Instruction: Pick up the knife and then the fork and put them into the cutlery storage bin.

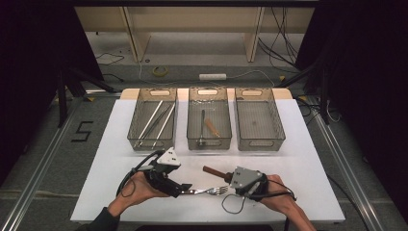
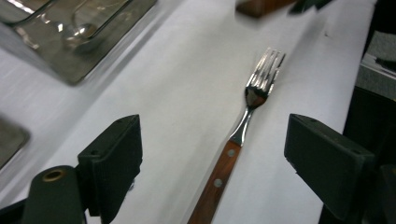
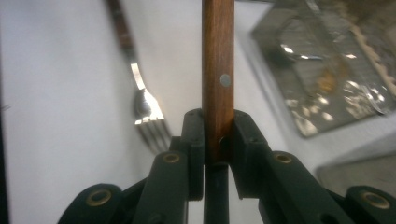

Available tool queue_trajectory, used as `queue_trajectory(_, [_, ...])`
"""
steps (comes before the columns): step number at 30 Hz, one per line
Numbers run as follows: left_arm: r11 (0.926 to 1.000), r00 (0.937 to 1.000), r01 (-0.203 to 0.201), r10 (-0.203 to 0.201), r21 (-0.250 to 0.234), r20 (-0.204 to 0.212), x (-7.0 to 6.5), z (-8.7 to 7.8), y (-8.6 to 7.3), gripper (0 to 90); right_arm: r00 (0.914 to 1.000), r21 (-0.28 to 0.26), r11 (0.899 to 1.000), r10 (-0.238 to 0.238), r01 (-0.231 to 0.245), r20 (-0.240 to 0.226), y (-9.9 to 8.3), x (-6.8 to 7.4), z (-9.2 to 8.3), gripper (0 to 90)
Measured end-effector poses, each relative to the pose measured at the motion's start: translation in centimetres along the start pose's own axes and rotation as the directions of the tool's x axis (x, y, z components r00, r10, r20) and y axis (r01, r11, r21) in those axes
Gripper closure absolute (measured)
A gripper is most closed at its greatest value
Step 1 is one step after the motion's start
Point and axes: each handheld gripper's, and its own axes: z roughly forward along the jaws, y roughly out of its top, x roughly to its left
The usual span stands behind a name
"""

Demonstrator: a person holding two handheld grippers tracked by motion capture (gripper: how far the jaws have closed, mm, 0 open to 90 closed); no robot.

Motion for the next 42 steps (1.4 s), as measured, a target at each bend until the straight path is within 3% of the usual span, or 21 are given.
queue_trajectory(4, [0.9988,0.9995,0.028,-0.028,-0.041,-0.013,0.4,-0.2,-0.8,17.6,0.9942,-0.012,0.995,0.104,-0.103,0.03,-0.3,-2.2,-0.7,77.7])
queue_trajectory(10, [0.9964,0.9989,0.029,-0.032,-0.08,-0.034,0.4,-0.5,-1.4,16.5,0.9745,-0.042,0.976,0.215,-0.213,0.064,-0.4,-5.3,-1.3,77.6])
queue_trajectory(15, [0.9963,0.9985,0.024,-0.028,-0.082,-0.047,0.3,-0.4,-1.9,16.2,0.9463,-0.058,0.95,0.311,-0.307,0.088,-0.2,-8.0,-1.1,77.6])
queue_trajectory(21, [0.9967,0.9982,0.013,-0.017,-0.081,-0.057,0.2,-0.5,-2.1,16.2,0.9175,-0.068,0.925,0.38,-0.374,0.118,0.4,-11.1,-0.8,77.6])
queue_trajectory(25, [0.9956,0.998,0.008,-0.014,-0.093,-0.061,0.0,-0.7,-2.2,16.2,0.8907,-0.082,0.9,0.435,-0.427,0.133,0.9,-13.2,-0.6,77.6])
queue_trajectory(31, [0.9951,0.9975,0.012,-0.019,-0.098,-0.067,0.0,-0.7,-2.5,16.1,0.8518,-0.094,0.865,0.503,-0.494,0.148,1.3,-16.0,0.1,77.6])
queue_trajectory(33, [0.9952,0.9977,0.008,-0.015,-0.098,-0.067,0.0,-0.7,-2.5,16.1,0.8432,-0.086,0.858,0.513,-0.506,0.16,1.2,-16.9,0.4,77.6])
queue_trajectory(37, [0.9952,0.9977,0.009,-0.016,-0.098,-0.067,-0.1,-0.6,-2.6,16.1,0.8117,-0.084,0.83,0.557,-0.551,0.177,1.2,-18.5,1.2,77.5])
queue_trajectory(42, [0.9957,0.9977,0.009,-0.016,-0.092,-0.066,-0.3,-0.6,-2.6,15.9,0.7879,-0.08,0.81,0.585,-0.582,0.192,1.3,-20.0,2.2,77.5])
